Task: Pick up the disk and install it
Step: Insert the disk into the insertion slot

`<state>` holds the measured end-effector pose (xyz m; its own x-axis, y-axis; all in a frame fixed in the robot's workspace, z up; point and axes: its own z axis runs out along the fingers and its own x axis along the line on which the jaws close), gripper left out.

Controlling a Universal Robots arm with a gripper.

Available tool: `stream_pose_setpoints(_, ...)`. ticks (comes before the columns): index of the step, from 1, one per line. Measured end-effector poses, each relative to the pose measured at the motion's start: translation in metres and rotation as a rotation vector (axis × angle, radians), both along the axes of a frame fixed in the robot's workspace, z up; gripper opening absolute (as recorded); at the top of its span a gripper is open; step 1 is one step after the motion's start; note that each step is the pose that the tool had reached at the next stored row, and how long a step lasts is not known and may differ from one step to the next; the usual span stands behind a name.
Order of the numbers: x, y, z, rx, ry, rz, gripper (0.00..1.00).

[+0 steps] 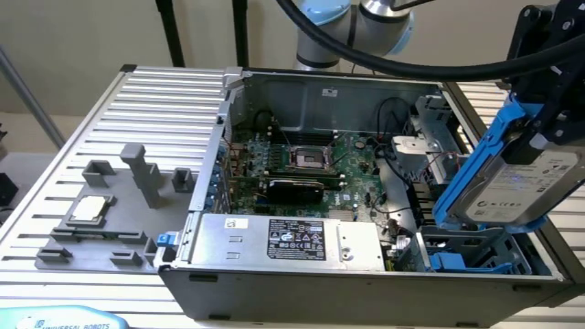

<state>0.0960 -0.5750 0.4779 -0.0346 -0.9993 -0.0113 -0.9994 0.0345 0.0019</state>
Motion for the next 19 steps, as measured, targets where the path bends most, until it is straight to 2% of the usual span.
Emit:
stream_pose_setpoints(8,0.001,-0.0043,-0.0145,0.0,0.0,-0.003,0.33)
stream_pose_setpoints(16,0.002,-0.0045,-0.0253,-0.0001,0.0008,-0.004,0.33)
stream_pose_setpoints(19,0.002,-0.0045,-0.0289,-0.0001,0.0029,-0.003,0.33)
